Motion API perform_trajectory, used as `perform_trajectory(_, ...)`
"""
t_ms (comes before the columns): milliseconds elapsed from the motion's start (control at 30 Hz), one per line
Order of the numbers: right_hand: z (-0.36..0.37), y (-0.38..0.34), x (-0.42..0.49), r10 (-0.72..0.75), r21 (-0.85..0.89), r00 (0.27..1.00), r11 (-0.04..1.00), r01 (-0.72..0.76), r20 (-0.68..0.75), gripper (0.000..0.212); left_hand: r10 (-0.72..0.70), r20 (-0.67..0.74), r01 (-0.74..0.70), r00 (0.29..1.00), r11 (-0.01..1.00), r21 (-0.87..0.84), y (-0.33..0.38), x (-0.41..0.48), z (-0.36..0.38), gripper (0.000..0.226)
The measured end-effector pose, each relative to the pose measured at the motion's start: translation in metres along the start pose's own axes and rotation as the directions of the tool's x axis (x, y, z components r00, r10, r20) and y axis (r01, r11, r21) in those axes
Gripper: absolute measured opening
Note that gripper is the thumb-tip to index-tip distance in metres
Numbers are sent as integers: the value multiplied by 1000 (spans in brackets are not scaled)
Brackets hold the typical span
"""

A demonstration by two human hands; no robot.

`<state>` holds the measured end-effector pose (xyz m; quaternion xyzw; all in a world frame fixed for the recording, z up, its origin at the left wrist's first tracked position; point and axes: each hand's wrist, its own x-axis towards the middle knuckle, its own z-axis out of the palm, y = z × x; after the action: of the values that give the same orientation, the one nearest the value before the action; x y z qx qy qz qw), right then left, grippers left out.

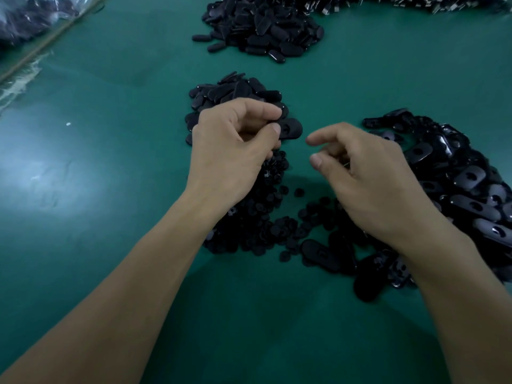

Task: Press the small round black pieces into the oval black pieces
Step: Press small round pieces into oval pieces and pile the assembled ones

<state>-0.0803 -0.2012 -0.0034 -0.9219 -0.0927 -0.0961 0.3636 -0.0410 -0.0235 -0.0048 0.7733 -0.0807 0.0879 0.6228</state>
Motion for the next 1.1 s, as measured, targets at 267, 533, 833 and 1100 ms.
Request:
perform_trajectory(267,4,-7,0,-64,184,973,977,106,-221,12,27,68,-32,997,996,85,0,-3,2,18)
perform_trajectory(533,2,-7,1,52,390,977,920,33,-205,24,44,106,-54,993,995,85,1,-6,6,18)
perform_trajectory(833,8,-7,2,32,325,969,944,51,-246,24,58,135,-65,989,997,51,0,-8,10,21)
perform_trajectory(1100,11,-8,2,52,333,975,943,23,-215,25,68,132,-77,989,995,67,1,-8,11,19)
